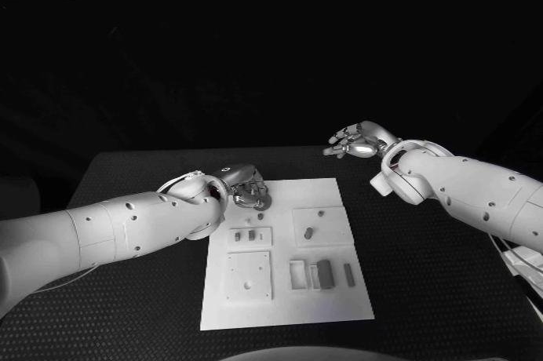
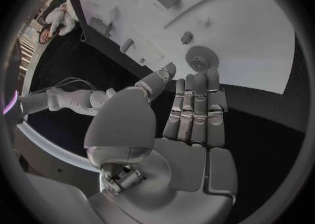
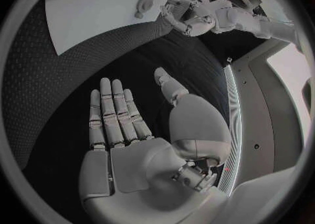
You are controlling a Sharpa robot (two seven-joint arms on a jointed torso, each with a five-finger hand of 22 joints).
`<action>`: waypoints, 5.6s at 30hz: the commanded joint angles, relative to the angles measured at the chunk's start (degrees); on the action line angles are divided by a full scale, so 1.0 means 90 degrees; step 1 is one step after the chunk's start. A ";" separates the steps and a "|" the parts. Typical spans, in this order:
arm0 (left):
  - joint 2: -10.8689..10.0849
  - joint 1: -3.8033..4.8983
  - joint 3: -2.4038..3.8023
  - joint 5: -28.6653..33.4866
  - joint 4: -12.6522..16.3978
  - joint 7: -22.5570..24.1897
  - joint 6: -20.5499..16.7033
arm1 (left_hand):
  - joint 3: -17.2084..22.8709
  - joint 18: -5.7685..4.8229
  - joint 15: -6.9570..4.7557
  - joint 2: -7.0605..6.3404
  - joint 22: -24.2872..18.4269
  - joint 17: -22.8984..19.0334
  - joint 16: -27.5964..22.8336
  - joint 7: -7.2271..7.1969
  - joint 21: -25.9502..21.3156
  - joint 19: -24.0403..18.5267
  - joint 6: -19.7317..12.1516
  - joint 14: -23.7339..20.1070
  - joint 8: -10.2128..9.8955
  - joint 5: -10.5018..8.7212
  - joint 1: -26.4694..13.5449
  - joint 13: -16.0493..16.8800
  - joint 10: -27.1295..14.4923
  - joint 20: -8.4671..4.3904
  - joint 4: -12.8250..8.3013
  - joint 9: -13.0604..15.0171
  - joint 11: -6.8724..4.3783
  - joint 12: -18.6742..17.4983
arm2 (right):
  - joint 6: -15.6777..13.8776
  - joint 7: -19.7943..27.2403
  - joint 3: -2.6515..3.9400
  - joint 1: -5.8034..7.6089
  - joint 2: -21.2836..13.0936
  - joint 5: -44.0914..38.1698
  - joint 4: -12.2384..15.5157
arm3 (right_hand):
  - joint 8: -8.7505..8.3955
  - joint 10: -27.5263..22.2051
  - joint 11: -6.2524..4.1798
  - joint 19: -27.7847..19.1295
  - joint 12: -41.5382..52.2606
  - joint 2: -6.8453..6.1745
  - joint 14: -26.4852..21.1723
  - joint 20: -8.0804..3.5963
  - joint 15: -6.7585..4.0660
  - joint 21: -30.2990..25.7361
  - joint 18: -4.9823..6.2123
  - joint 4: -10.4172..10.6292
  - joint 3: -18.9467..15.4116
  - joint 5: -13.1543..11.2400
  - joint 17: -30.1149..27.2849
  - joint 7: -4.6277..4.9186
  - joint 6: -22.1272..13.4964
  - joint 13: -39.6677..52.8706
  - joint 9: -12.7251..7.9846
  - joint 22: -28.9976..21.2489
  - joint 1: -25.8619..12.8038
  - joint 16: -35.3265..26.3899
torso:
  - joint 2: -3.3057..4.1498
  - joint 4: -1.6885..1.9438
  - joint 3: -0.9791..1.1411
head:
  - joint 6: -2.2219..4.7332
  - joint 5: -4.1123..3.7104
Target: Assemble the parts on the task board
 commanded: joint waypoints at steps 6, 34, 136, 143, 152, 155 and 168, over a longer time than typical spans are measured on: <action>0.0117 -0.0098 0.0005 -0.1147 -0.0029 0.0138 0.0225 | -0.0129 -0.0021 0.0001 -0.0108 0.0020 0.0011 0.0017 0.0024 -0.0018 0.0051 0.0036 0.0031 -0.0077 -0.0055 -0.0012 -0.0084 0.0145 -0.0004 0.0021 -0.0070 0.0001 -0.0154 | 0.0085 0.0058 0.0002 -0.0003 0.0021 0.0001 0.0004 | 0.0025 -0.0008 0.0021 -0.0045 -0.0018 -0.0031 -0.0054 -0.0019 -0.0002 -0.0044 -0.0063 0.0022 -0.0005 -0.0026 0.0009 0.0351 -0.0033 -0.0012 -0.0011 0.0010 0.0024 -0.0033 | -0.0002 0.0015 -0.0007 | 0.0000 -0.0043; 0.0292 -0.0357 0.0007 -0.1394 -0.0328 -0.0018 0.0579 | -0.0056 -0.0003 -0.0014 -0.0007 0.0105 0.0026 0.0059 0.0053 -0.0066 0.0179 0.0076 0.0120 -0.0162 -0.0005 0.0016 -0.0381 0.0220 -0.0030 0.0024 -0.0225 0.0086 -0.0734 | 0.0086 0.0063 0.0002 -0.0003 0.0014 0.0001 0.0024 | 0.0025 -0.0008 0.0021 -0.0045 -0.0018 -0.0031 -0.0054 -0.0019 -0.0002 -0.0044 -0.0063 0.0022 -0.0005 -0.0026 0.0009 0.0351 -0.0033 -0.0012 -0.0011 0.0010 0.0024 -0.0033 | -0.0006 0.0012 -0.0002 | -0.0045 -0.0106; -0.0542 -0.0351 0.0441 0.0314 0.0129 0.0031 0.1299 | 0.0411 0.0035 -0.0523 0.0366 0.0867 0.0398 0.0576 -0.0193 0.0383 0.1272 0.0917 0.1307 0.0161 -0.0072 0.0308 -0.0497 0.1632 -0.0518 0.0005 -0.0382 -0.0390 -0.1013 | 0.0081 0.0060 0.0002 -0.0014 -0.0039 0.0001 0.0048 | 0.0039 -0.0001 0.0022 -0.0048 -0.0018 -0.0031 -0.0056 -0.0023 0.0002 -0.0055 -0.0069 0.0040 -0.0007 -0.0026 0.0029 0.0350 -0.0031 -0.0048 -0.0018 0.0048 0.0025 -0.0048 | -0.0009 0.0016 -0.0007 | -0.0084 -0.0126; -0.0458 -0.0368 0.0424 0.0202 0.0032 0.0047 0.1270 | 0.0412 0.0034 -0.0523 0.0371 0.0872 0.0402 0.0576 -0.0192 0.0380 0.1266 0.0915 0.1305 0.0159 -0.0072 0.0307 -0.0497 0.1632 -0.0518 0.0005 -0.0384 -0.0389 -0.1017 | 0.0083 0.0065 0.0002 -0.0014 -0.0036 0.0001 0.0046 | 0.0040 -0.0001 0.0023 -0.0049 -0.0018 -0.0030 -0.0056 -0.0023 0.0002 -0.0056 -0.0069 0.0042 -0.0007 -0.0026 0.0031 0.0350 -0.0032 -0.0053 -0.0019 0.0053 0.0025 -0.0050 | -0.0006 0.0014 -0.0003 | -0.0088 -0.0133; -0.0406 -0.0398 0.0405 0.0078 -0.0037 -0.0014 0.1347 | 0.0412 0.0033 -0.0524 0.0374 0.0879 0.0408 0.0577 -0.0192 0.0378 0.1264 0.0914 0.1304 0.0158 -0.0072 0.0310 -0.0498 0.1634 -0.0520 0.0002 -0.0385 -0.0389 -0.1021 | 0.0086 0.0066 0.0002 -0.0014 -0.0038 0.0002 0.0045 | 0.0042 0.0001 0.0023 -0.0049 -0.0018 -0.0031 -0.0056 -0.0024 0.0002 -0.0059 -0.0070 0.0046 -0.0008 -0.0026 0.0035 0.0350 -0.0033 -0.0060 -0.0021 0.0060 0.0025 -0.0052 | -0.0009 0.0011 0.0002 | -0.0110 -0.0142; -0.0403 -0.0401 0.0400 0.0043 -0.0051 -0.0042 0.1353 | 0.0413 0.0033 -0.0524 0.0374 0.0882 0.0410 0.0578 -0.0192 0.0378 0.1263 0.0915 0.1305 0.0158 -0.0071 0.0312 -0.0498 0.1635 -0.0521 0.0001 -0.0385 -0.0390 -0.1022 | 0.0086 0.0065 0.0002 -0.0014 -0.0041 0.0002 0.0045 | 0.0042 0.0001 0.0023 -0.0049 -0.0018 -0.0030 -0.0056 -0.0024 0.0002 -0.0060 -0.0071 0.0047 -0.0008 -0.0026 0.0036 0.0350 -0.0033 -0.0062 -0.0021 0.0062 0.0024 -0.0053 | -0.0007 0.0011 0.0002 | -0.0116 -0.0140; -0.0328 -0.0433 0.0393 0.0001 -0.0185 -0.0046 0.1314 | 0.0418 0.0031 -0.0527 0.0372 0.0893 0.0422 0.0582 -0.0194 0.0375 0.1261 0.0917 0.1305 0.0158 -0.0065 0.0322 -0.0498 0.1639 -0.0524 0.0001 -0.0386 -0.0392 -0.1027 | 0.0085 0.0070 0.0002 -0.0015 -0.0036 0.0004 0.0042 | 0.0044 0.0002 0.0023 -0.0050 -0.0018 -0.0031 -0.0057 -0.0025 0.0003 -0.0064 -0.0072 0.0050 -0.0009 -0.0026 0.0042 0.0351 -0.0036 -0.0072 -0.0024 0.0072 0.0025 -0.0058 | -0.0007 0.0012 -0.0009 | -0.0115 -0.0157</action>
